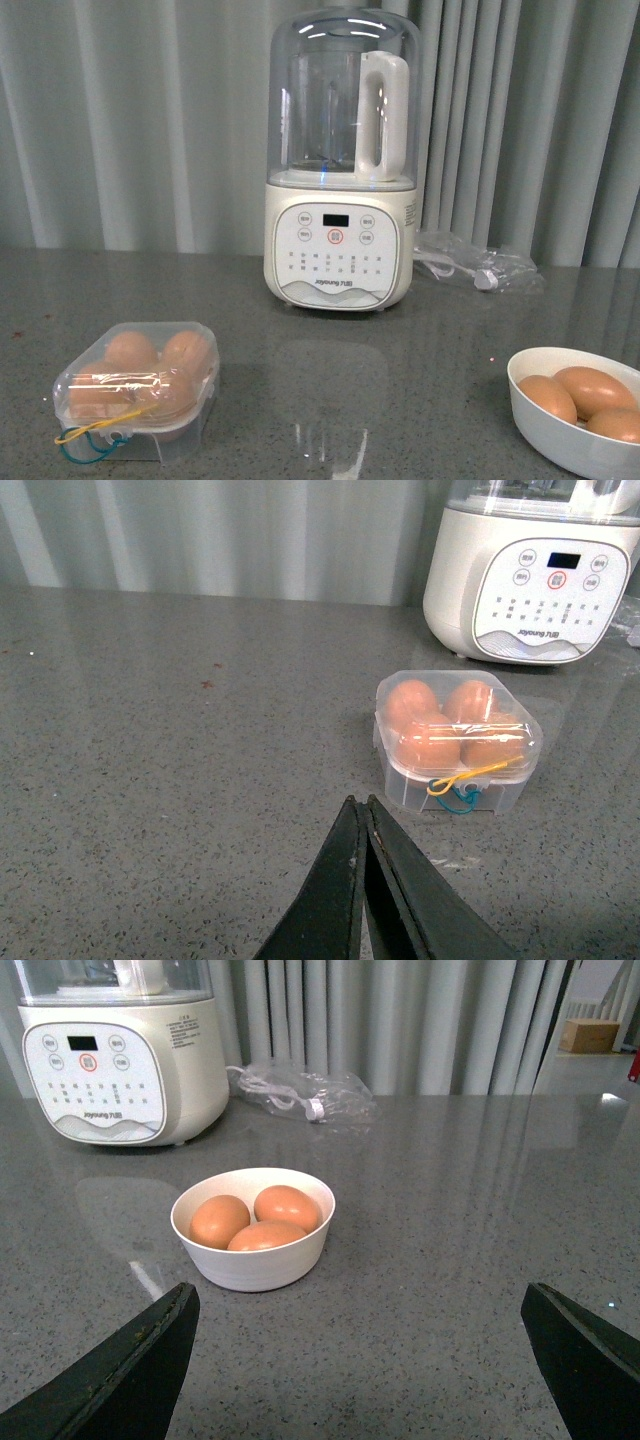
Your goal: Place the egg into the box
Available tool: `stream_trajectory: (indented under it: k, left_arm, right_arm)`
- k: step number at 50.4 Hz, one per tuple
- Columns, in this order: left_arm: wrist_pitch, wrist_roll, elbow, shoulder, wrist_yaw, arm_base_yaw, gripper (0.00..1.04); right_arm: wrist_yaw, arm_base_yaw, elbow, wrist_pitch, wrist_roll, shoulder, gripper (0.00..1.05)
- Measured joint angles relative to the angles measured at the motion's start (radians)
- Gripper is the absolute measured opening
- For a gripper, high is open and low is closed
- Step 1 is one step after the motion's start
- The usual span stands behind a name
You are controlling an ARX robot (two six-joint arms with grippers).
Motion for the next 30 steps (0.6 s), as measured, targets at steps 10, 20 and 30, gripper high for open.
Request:
stream_trajectory:
  k: [10,20,30]
  left_arm:
    - [-0.066,0.0,0.0,-0.066,0.0,0.0,0.04]
    - [-0.121,0.0,0.0,-0.121,0.0,0.0,0.04]
    - [-0.297,0.0,0.0,-0.29,0.0,-0.001,0.04]
  right_arm:
    - [0.0,0.0,0.0,0.0,0.0,0.0,0.98]
    - [0.0,0.0,0.0,0.0,0.0,0.0,0.98]
    - [0.0,0.0,0.0,0.0,0.0,0.0,0.98]
